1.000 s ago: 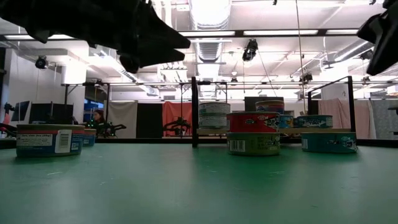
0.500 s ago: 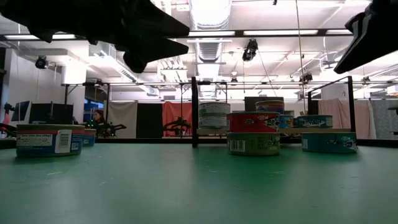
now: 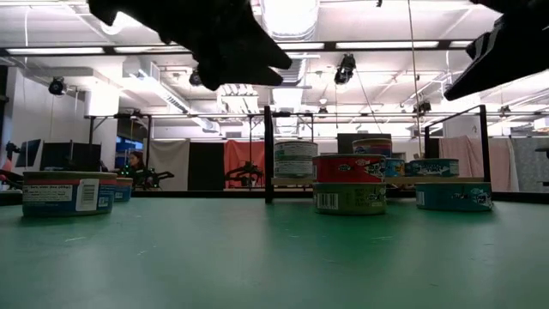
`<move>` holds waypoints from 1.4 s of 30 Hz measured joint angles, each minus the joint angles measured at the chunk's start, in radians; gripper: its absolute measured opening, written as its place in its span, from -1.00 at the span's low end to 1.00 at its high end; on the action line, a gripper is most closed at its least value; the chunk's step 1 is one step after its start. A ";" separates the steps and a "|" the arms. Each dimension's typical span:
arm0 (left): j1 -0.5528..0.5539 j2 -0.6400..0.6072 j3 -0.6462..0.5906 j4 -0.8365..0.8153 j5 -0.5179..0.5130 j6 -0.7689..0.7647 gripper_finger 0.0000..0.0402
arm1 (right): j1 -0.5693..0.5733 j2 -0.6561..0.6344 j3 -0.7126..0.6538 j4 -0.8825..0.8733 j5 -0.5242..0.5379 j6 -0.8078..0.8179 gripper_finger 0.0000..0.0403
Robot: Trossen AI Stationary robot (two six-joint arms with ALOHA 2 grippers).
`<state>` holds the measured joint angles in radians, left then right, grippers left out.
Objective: Stack canned seafood by type on shelf
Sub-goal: Stack the blue tuna can on top of the blue tuna can on the shelf
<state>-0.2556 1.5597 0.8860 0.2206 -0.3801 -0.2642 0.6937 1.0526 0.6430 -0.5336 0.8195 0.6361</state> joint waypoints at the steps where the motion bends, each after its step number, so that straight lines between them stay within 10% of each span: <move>1: 0.002 0.009 0.007 -0.001 -0.001 0.000 -0.02 | -0.006 -0.013 -0.018 0.033 -0.006 0.000 -0.94; 15: 0.005 0.157 0.102 -0.021 -0.030 -0.288 -0.04 | -0.106 -0.040 -0.140 0.354 -0.094 0.012 -0.94; 42: -0.023 0.017 0.153 -0.898 0.353 -0.803 -0.29 | -0.132 -0.035 -0.141 0.359 -0.085 0.037 -0.94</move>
<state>-0.2783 1.5771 1.0386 -0.6776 -0.0273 -1.0672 0.5621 1.0172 0.5022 -0.1745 0.7349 0.6727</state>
